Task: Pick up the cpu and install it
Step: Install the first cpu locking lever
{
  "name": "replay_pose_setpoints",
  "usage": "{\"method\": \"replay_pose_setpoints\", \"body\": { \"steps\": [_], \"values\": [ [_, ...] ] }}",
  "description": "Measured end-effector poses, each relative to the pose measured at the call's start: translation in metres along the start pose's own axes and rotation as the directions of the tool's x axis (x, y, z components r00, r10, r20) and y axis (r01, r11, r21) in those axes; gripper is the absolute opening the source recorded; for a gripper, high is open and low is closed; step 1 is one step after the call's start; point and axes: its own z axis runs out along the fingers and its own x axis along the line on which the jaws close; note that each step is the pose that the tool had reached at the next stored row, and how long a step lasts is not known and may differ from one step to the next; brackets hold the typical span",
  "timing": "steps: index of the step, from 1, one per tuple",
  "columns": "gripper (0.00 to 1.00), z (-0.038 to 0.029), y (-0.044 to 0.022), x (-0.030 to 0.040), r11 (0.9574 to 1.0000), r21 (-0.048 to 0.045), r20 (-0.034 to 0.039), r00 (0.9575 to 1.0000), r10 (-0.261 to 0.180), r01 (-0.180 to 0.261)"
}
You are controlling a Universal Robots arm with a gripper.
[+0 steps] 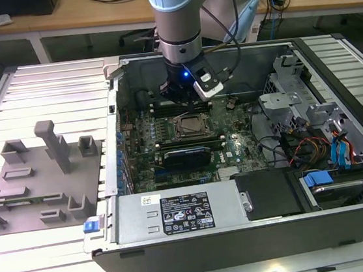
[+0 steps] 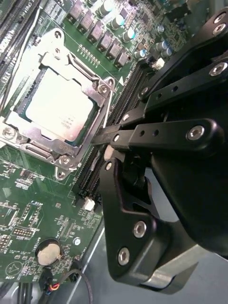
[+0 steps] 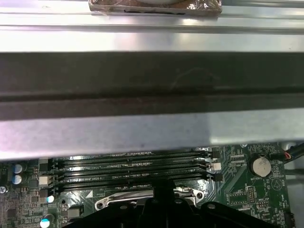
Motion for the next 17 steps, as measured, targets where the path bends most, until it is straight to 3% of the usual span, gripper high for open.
{"method": "replay_pose_setpoints", "body": {
  "steps": [2,6,11,17],
  "values": [
    [0.11,0.0003,-0.0001,0.0002,1.0,0.0002,0.0007,1.0,0.001,-0.001],
    [0.11,0.0017,-0.0002,0.0005,0.999,0.0053,0.0068,0.999,0.044,-0.044],
    [0.11,0.0017,0.0,0.0049,0.9973,0.0059,0.0108,0.9973,0.073,-0.073],
    [0.11,0.0028,0.0026,0.007,0.9961,0.0013,0.0122,0.996,0.088,-0.088]
  ]
}}
